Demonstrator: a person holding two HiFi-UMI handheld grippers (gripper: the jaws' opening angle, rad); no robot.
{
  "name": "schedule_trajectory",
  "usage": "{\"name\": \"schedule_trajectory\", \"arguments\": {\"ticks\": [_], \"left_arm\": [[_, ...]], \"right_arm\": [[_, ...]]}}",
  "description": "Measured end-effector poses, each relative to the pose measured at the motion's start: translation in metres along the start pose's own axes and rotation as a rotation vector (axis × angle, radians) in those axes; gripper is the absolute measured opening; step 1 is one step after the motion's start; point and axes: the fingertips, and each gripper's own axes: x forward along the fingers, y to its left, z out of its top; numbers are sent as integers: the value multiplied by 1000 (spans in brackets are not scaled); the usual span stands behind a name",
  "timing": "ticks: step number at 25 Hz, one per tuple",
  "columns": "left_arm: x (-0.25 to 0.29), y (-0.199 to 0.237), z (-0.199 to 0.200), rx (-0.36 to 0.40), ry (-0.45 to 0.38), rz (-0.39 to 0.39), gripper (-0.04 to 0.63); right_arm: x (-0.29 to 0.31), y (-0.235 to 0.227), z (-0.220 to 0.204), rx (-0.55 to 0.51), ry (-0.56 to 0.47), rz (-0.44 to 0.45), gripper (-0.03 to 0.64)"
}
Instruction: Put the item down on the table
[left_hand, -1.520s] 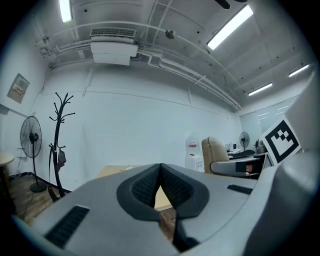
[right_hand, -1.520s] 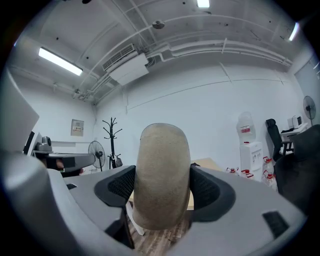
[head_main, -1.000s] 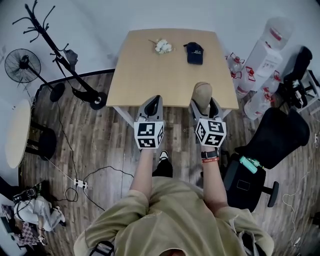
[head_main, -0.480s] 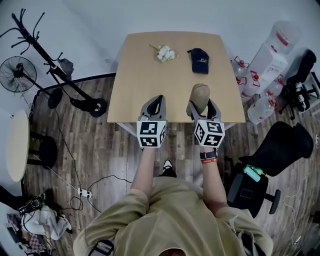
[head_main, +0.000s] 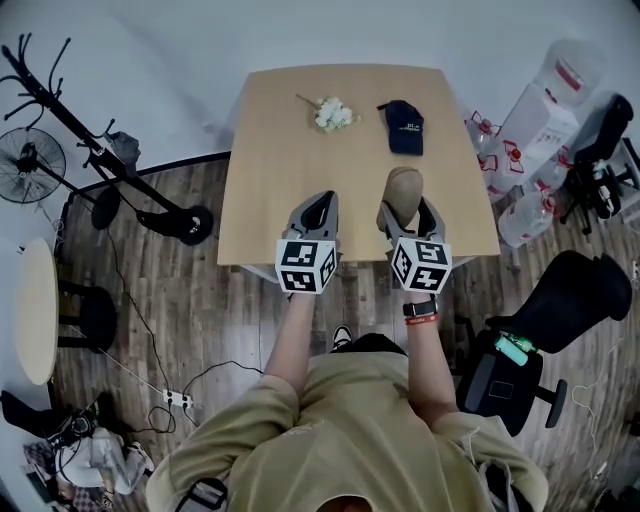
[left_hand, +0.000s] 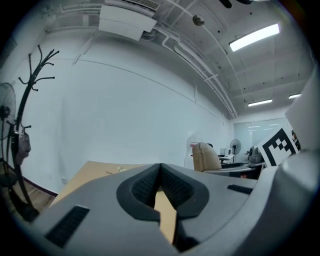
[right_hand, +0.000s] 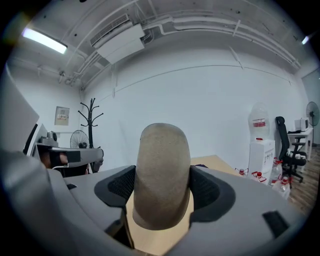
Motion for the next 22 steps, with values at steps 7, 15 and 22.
{"name": "schedule_trajectory", "arguments": {"ticks": [7, 15, 22], "left_arm": [[22, 31, -5, 13, 18, 20, 23], [67, 48, -2, 68, 12, 51, 23], [117, 61, 3, 103, 19, 87, 23]], "right_arm": [[30, 4, -5, 17, 14, -3, 350], [79, -18, 7, 38, -3, 8, 350], [126, -27, 14, 42, 58, 78, 350]]}}
